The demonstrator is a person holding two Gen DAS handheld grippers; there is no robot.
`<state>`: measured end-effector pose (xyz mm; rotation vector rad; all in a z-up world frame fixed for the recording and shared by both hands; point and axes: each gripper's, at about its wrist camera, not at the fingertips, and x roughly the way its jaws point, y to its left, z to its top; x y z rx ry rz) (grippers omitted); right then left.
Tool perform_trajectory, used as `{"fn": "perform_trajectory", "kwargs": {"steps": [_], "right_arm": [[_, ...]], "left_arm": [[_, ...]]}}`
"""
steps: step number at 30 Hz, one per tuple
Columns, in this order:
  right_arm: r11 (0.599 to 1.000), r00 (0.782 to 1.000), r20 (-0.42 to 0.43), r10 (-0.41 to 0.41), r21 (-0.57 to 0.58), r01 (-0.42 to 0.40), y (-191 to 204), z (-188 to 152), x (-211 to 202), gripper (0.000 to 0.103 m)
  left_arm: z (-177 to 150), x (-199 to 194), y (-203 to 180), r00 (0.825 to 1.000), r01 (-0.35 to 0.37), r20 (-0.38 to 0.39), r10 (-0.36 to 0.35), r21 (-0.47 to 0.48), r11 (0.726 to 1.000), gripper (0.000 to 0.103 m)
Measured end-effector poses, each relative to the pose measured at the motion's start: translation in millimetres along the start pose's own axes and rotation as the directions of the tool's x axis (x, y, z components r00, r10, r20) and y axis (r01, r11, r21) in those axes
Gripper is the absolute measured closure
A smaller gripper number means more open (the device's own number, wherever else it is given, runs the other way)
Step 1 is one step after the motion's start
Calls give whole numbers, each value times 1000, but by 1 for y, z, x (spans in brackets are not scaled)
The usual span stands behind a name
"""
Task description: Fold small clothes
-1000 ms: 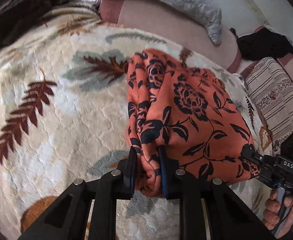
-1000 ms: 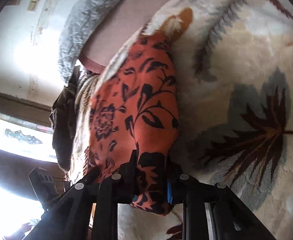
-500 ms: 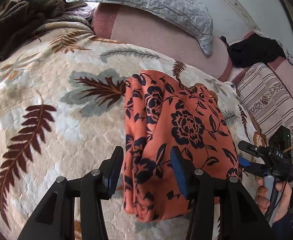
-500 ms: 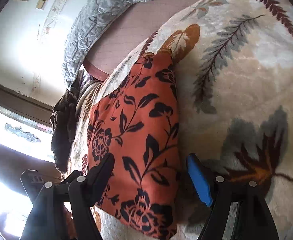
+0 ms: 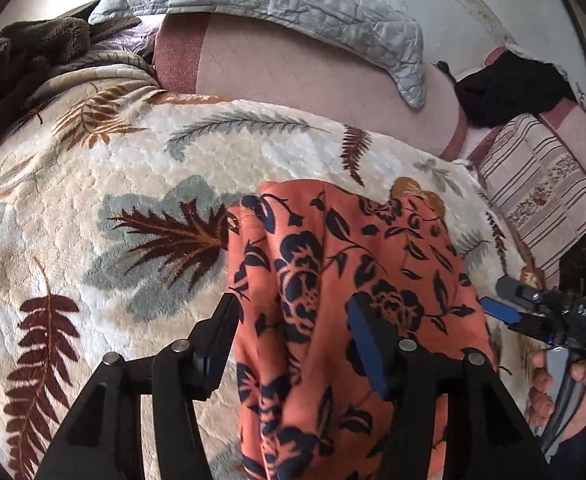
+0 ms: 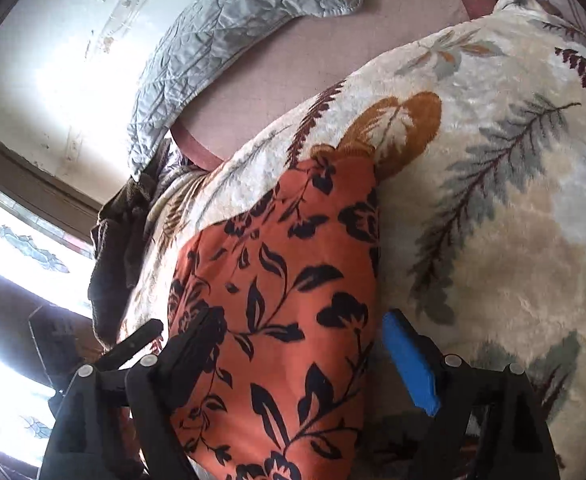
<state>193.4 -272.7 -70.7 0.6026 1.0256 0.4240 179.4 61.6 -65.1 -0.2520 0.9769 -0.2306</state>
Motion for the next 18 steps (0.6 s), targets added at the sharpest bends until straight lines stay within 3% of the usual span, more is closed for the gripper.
{"fn": "perform_trajectory", "kwargs": {"steps": [1,2,3,4,7,8,9,10,11,14,17,18], "right_arm": [[1000,1000,-12,14,24,-13,-5,5,7,17],[999,999,-51,14,47,-12,-13,9,19,22],[998,995,-96,2,61,4,-18,11,31,35],[998,991,-131,-27,49,33,-17,11,40,68],[997,995,-68,-68,-51,64,6,8,30,68],[996,996,-58,-75,-46,72,5,7,30,63],[995,992,-77,-99,-24,98,-2,7,38,56],[992,987,-108,-121,6,123,-10,6,46,36],[993,989,-102,-106,42,111,-19,5,43,32],[997,996,-55,-71,34,73,-14,1,26,30],[995,995,10,-101,-5,101,-6,-9,-7,26],[994,994,30,-108,-24,109,0,-14,-17,26]], "left_arm": [[2,13,3,999,-14,-34,14,0,1000,86],[3,26,10,997,-2,-78,-1,-38,999,87],[3,28,17,997,17,-75,-23,-88,996,87],[4,25,21,997,25,-64,-32,-103,994,88],[0,14,19,1000,-14,-22,13,-56,998,92],[-1,18,24,999,-10,-34,8,-65,998,92],[-3,24,30,999,2,-49,-7,-98,995,89],[-4,24,36,998,27,-51,-34,-134,991,88],[-3,20,38,997,47,-48,-55,-152,987,87],[-5,2,34,999,23,-22,-26,-128,992,80],[-14,-23,30,1000,25,7,-24,-119,993,76],[-19,-32,27,999,26,22,-23,-121,992,68]]}}
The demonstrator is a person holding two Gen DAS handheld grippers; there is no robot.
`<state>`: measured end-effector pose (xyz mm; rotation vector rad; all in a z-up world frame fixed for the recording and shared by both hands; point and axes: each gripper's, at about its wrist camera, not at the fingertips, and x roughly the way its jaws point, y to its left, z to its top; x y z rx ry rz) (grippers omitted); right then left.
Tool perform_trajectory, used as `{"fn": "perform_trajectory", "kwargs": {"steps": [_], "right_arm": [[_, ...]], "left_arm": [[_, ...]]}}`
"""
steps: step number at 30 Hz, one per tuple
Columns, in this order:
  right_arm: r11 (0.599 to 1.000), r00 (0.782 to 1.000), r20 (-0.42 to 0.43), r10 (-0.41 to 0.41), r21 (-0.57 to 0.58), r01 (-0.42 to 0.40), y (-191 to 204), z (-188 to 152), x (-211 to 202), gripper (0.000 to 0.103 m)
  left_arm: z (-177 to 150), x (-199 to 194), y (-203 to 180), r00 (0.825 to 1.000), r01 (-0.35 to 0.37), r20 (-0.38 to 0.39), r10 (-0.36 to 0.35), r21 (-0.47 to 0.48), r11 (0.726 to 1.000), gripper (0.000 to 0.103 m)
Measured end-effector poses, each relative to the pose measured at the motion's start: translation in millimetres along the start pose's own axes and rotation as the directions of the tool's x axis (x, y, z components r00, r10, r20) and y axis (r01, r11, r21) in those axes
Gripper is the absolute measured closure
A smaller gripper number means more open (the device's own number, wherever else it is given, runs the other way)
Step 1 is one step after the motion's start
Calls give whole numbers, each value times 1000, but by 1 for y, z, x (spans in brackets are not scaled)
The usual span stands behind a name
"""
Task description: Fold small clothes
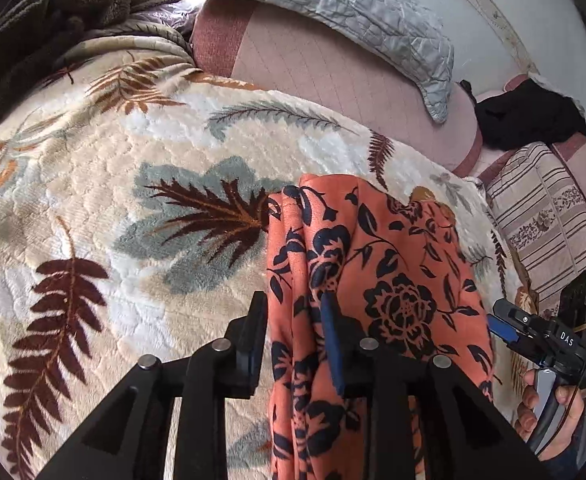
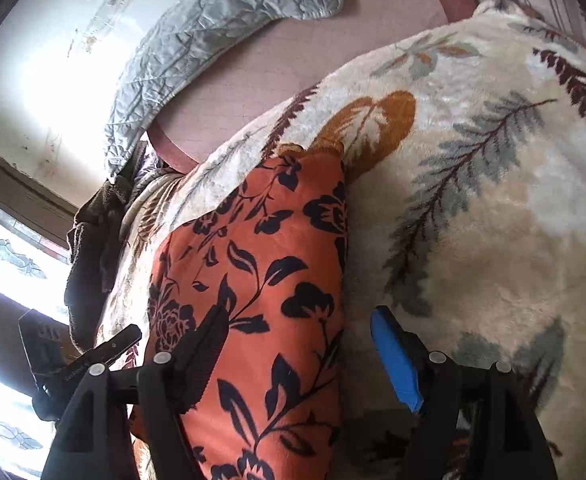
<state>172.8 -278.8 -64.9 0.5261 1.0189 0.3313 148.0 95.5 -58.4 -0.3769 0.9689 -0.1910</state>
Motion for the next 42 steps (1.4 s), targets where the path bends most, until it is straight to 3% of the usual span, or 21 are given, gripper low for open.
{"fn": "perform_trajectory", "kwargs": {"steps": [5,6,7,8,10,12,14,17,22,27,30,32,36,42], "right_arm": [[997,995,63,73,-45,-70,30,-36,-46,24],[994,993,66,101,-58,-97,36,-47,-52,21],[991,992,52,117,-72,-113,41,-56,-52,13],[988,993,13,120,-97,-119,46,-64,-42,12],[990,994,-73,77,-110,-85,43,-78,-16,12],[995,996,-88,9,-100,-18,42,-84,-11,14],[989,998,2,57,-135,-56,55,-90,-40,13],[984,994,106,32,-180,-12,67,-116,-78,12],[980,995,69,-77,-180,89,69,-176,-89,12],[944,972,88,-218,-232,233,72,-219,-97,12],[906,948,149,-281,-285,314,84,-222,-110,11],[881,927,204,-314,-302,365,92,-218,-119,0],[852,896,283,-343,-308,423,105,-210,-135,0],[838,882,303,-360,-311,449,112,-203,-138,0]], "left_arm": [[-40,-46,-26,995,-27,100,20,73,997,43],[-48,-47,-33,992,-62,115,51,96,993,41],[-56,-42,-37,987,-128,112,114,128,984,41],[-63,-31,-37,978,-198,96,185,142,970,41],[-71,-3,-26,962,-272,2,274,134,953,41],[-74,-13,-17,972,-235,-5,236,63,970,42],[-77,-42,-20,967,-248,76,244,47,968,42],[-88,-72,-30,955,-278,134,265,94,956,39],[-119,-106,-50,938,-324,174,299,137,936,27],[-145,-133,-71,929,-344,204,309,167,924,21],[-155,-146,-77,920,-363,219,324,173,915,18],[-158,-151,-78,917,-372,220,334,164,914,17],[-161,-157,-78,918,-369,212,334,153,917,17],[-161,-159,-80,919,-372,205,337,162,914,12]]}}
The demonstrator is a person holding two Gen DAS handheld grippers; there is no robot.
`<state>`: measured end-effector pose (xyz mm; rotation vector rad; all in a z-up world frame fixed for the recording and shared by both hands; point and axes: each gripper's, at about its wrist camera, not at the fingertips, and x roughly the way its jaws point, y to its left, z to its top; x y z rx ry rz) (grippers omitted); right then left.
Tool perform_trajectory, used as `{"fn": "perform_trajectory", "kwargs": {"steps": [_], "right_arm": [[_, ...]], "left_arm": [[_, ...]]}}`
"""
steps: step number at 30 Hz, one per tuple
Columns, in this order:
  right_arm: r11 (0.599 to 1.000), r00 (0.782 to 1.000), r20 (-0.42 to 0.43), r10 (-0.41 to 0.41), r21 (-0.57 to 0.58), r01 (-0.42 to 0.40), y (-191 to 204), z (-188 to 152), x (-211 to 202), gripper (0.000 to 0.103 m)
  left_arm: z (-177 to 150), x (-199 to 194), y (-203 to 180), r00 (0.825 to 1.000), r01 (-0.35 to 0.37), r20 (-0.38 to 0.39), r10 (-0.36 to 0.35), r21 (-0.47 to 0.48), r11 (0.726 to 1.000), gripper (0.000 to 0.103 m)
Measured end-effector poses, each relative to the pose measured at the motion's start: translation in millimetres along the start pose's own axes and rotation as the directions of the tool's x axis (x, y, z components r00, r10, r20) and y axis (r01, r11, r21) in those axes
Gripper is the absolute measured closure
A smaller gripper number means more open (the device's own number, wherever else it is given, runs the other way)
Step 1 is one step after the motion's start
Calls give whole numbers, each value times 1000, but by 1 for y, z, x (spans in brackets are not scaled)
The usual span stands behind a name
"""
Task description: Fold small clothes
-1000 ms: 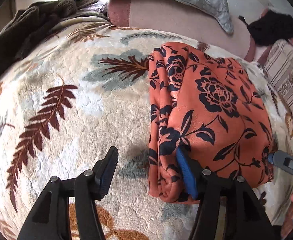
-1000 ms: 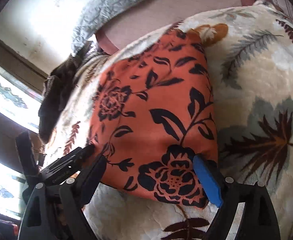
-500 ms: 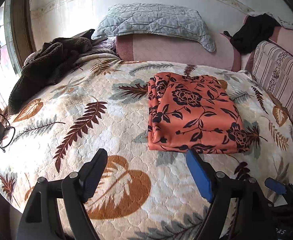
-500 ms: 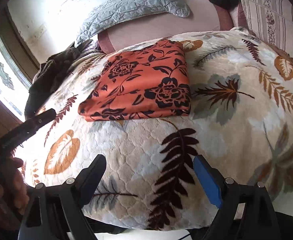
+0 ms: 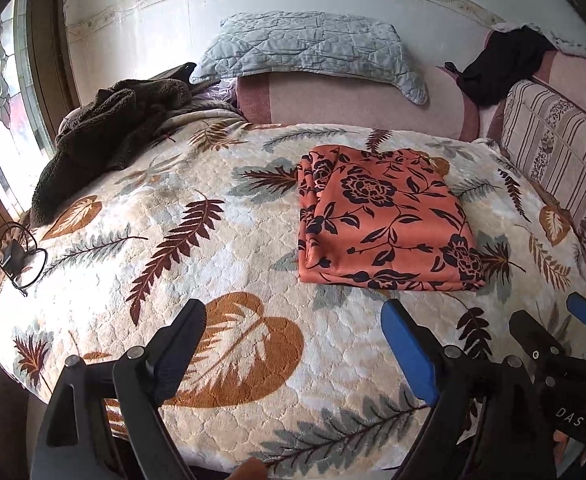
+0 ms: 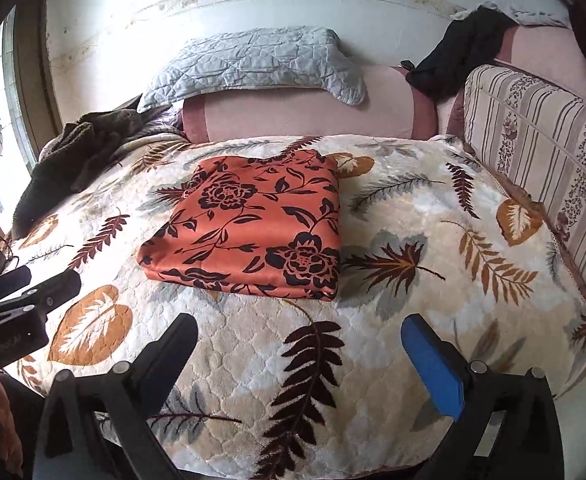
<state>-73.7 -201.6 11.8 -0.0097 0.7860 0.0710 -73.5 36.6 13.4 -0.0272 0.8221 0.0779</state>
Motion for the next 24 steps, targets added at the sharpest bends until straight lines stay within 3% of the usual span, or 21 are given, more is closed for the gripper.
{"fn": "perform_trajectory", "kwargs": {"steps": [8,13,24], "right_arm": [[1000,1000,-25,-14,-11,14,3,5,10,0],[1000,999,-44,-20,-13,20,0,11,19,0],[1000,999,-48,-17,-20,16,-10,24,29,0]], "left_arm": [[2,5,3,1000,13,-27,-14,-16,1000,11],[10,1,-1,1000,6,-9,-7,-18,1000,2],[28,12,-16,1000,-10,8,11,-5,1000,2]]}}
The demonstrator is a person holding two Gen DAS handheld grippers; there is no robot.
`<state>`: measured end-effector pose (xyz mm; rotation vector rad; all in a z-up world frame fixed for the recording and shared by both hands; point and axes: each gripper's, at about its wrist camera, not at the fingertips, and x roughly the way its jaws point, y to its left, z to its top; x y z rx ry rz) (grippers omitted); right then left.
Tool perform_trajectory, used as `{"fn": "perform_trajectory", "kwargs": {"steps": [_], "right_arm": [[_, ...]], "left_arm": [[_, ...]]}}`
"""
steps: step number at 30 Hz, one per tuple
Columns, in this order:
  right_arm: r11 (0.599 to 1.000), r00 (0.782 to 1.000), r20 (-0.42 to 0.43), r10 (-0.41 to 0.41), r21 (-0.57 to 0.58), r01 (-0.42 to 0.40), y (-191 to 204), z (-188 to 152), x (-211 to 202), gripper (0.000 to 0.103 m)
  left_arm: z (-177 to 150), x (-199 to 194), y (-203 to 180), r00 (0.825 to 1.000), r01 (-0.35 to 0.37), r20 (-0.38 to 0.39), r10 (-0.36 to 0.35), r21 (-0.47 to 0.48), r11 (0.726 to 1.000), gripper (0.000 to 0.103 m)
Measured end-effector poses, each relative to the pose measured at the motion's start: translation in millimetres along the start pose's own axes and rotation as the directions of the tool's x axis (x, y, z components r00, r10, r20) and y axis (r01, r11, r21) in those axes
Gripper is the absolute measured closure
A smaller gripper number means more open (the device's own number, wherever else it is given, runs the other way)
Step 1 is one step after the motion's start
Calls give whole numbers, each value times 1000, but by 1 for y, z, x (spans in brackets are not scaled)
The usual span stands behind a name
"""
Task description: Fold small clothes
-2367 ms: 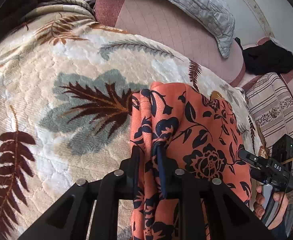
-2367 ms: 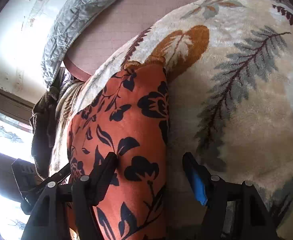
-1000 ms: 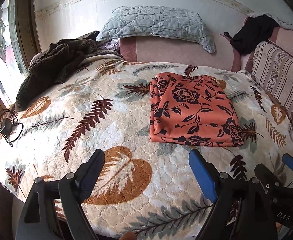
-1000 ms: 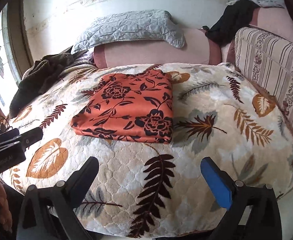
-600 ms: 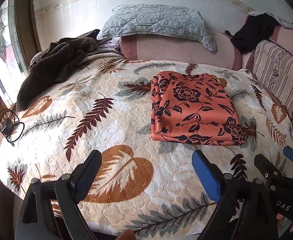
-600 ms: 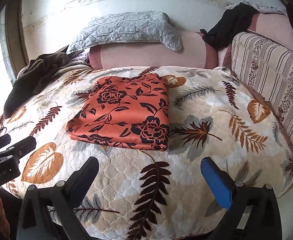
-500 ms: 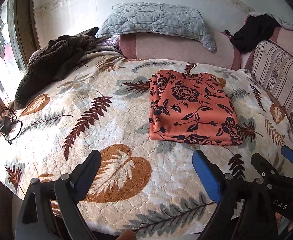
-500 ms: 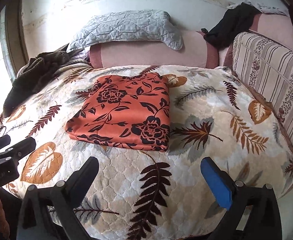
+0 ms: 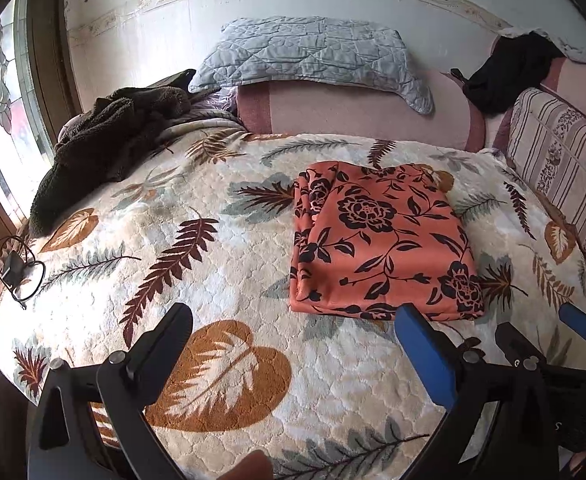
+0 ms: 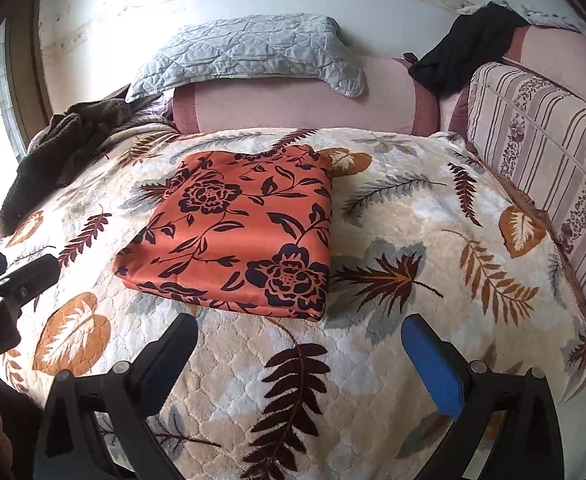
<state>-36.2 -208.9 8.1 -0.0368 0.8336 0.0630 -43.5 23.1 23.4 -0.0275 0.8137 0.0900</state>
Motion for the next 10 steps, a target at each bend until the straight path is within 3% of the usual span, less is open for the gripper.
{"fn": "perform_trajectory", "kwargs": {"steps": [10], "right_arm": [[1000,1000,-2,18,-7,-18,1,13,15,0]], "left_arm": [[14,12,-12,999,28,19,-29,28,999,2]]}}
